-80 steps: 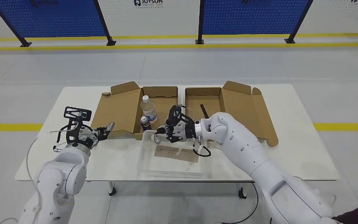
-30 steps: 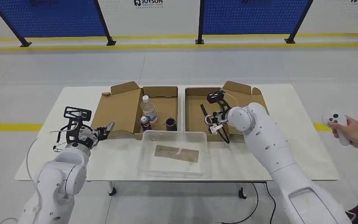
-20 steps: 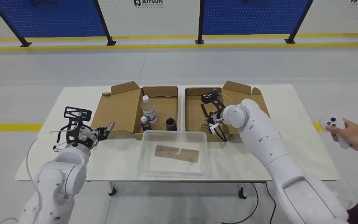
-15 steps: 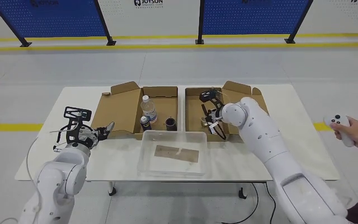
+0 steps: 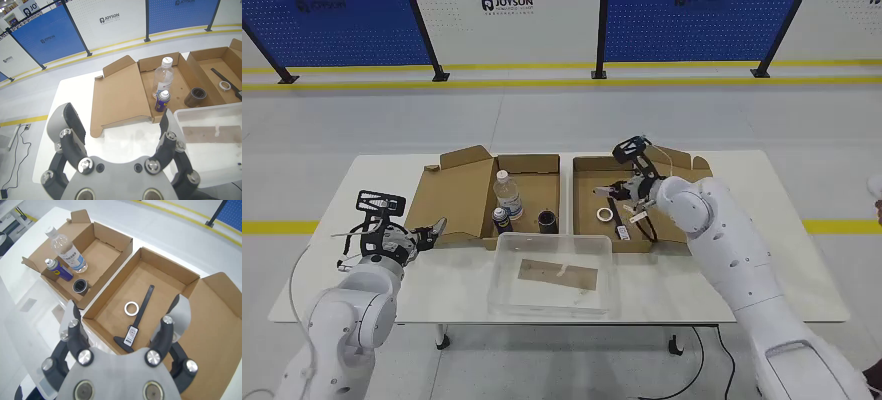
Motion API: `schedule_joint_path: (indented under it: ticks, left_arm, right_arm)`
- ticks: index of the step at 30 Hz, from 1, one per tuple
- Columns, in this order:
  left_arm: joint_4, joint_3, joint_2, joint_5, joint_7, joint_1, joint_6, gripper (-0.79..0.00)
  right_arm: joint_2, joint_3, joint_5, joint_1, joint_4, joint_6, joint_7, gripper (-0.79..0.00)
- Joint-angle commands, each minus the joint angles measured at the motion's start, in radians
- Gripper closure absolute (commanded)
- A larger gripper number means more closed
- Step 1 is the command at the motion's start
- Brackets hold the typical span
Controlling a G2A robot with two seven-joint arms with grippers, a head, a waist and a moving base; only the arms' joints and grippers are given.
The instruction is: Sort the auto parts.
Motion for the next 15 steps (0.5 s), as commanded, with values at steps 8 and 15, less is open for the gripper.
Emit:
schedule_joint_path:
  ticks: [8, 15]
  left_arm:
    - [0.0, 0.0, 0.0, 0.0, 0.0, 0.0, 0.0, -0.785]
    - [0.0, 0.0, 0.0, 0.0, 0.0, 0.0, 0.0, -0.785]
  right_arm:
    - [0.053, 0.193, -0.008, -0.321, -0.397, 0.0, -0.16, -0.785]
    - [0.074, 0.309, -0.031, -0.534, -0.592, 0.064, -0.222, -0.785]
